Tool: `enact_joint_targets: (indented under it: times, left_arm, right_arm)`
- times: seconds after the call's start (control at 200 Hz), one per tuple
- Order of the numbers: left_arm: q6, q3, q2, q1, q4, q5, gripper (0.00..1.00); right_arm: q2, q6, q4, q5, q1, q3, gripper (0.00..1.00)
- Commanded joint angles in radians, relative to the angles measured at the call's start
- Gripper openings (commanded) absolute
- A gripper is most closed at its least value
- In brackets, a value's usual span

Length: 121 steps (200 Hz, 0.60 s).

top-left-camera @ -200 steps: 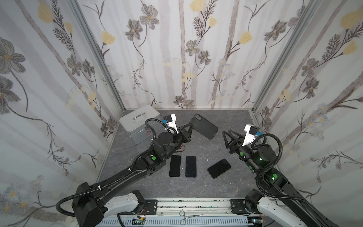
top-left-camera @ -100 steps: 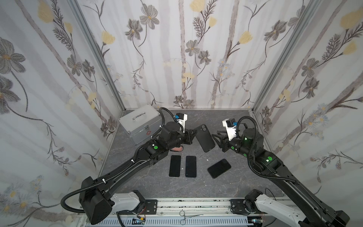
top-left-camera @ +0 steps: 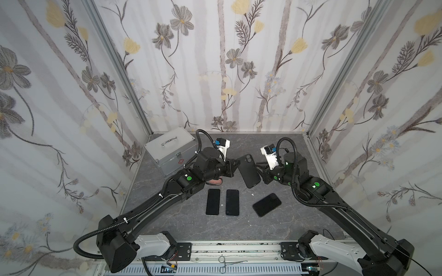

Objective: Take the phone out of the phone case
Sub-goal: Place the phone case at the center of the table.

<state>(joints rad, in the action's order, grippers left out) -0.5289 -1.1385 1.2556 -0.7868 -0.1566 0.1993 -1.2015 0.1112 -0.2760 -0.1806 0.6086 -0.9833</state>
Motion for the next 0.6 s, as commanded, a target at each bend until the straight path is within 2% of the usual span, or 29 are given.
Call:
enact_joint_targets:
  times: [0.0, 0.28, 0.45, 0.51, 0.599]
  left_arm:
    - [0.011, -0.010, -0.001, 0.000, 0.003, 0.013, 0.00]
    - [0.022, -0.012, 0.024, -0.001, 0.001, 0.009, 0.00]
    - [0.033, -0.013, 0.025, -0.001, 0.002, -0.011, 0.00]
    - [0.043, -0.019, 0.031, 0.000, 0.001, -0.023, 0.15]
    - [0.058, -0.030, 0.048, 0.007, 0.000, -0.056, 0.45]
  right_arm:
    - [-0.013, -0.009, 0.005, -0.019, 0.003, -0.012, 0.14]
    - [-0.018, 0.014, 0.013, -0.049, 0.006, -0.002, 0.00]
    - [-0.006, 0.062, 0.025, -0.045, 0.007, 0.011, 0.00]
    - [-0.003, 0.102, 0.032, -0.024, 0.007, 0.016, 0.00]
    - [-0.004, 0.205, 0.047, 0.055, 0.007, 0.029, 0.00]
